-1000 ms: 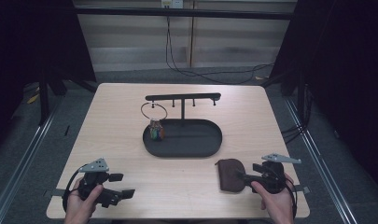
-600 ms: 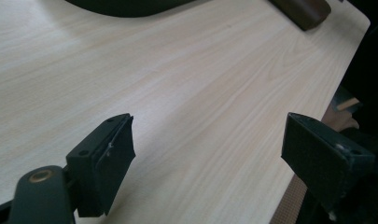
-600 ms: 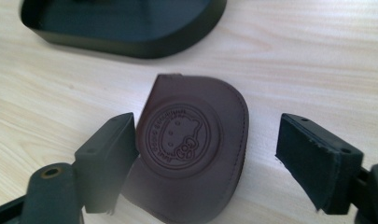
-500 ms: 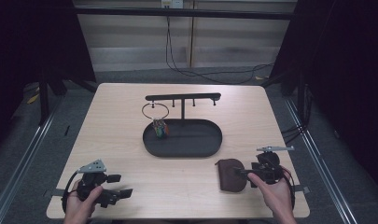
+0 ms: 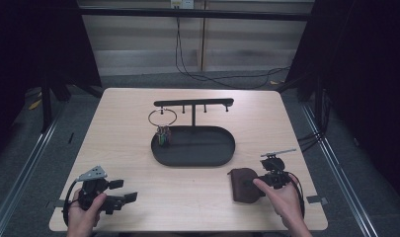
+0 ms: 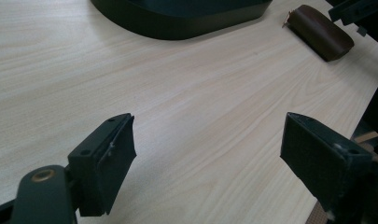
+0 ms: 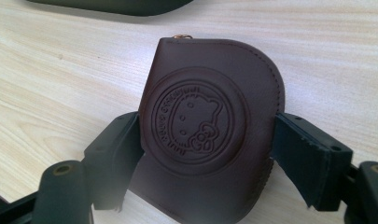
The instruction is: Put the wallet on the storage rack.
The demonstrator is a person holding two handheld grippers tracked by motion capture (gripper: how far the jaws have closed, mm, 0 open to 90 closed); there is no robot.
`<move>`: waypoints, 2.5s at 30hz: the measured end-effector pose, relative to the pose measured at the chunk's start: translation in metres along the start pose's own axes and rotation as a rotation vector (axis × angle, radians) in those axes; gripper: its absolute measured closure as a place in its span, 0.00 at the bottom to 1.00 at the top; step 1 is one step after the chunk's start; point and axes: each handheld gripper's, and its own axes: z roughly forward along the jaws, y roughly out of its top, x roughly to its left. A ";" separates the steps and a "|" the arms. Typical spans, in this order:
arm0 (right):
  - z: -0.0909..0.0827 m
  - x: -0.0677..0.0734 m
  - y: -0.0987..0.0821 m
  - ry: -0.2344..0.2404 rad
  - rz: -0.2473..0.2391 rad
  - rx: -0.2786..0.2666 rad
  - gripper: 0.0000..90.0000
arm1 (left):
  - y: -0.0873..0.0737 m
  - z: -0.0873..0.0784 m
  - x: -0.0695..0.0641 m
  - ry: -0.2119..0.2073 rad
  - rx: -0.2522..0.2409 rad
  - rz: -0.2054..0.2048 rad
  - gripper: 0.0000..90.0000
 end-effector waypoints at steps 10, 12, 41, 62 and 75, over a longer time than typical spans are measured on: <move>0.016 -0.001 0.008 -0.041 0.003 0.100 0.21 | 0.000 0.001 0.001 0.003 0.013 -0.003 0.20; 0.018 -0.001 0.009 -0.034 0.015 0.115 0.21 | -0.001 0.001 0.001 -0.003 0.024 -0.004 0.20; 0.015 -0.011 0.019 0.034 0.115 0.128 0.60 | 0.001 0.002 -0.002 0.036 0.039 0.037 0.21; -0.004 -0.004 0.034 0.031 0.032 0.159 0.84 | 0.001 0.003 -0.002 0.021 0.050 0.031 0.21; -0.017 0.011 0.048 -0.003 -0.019 0.162 0.91 | 0.001 0.001 0.000 0.022 0.025 0.020 0.21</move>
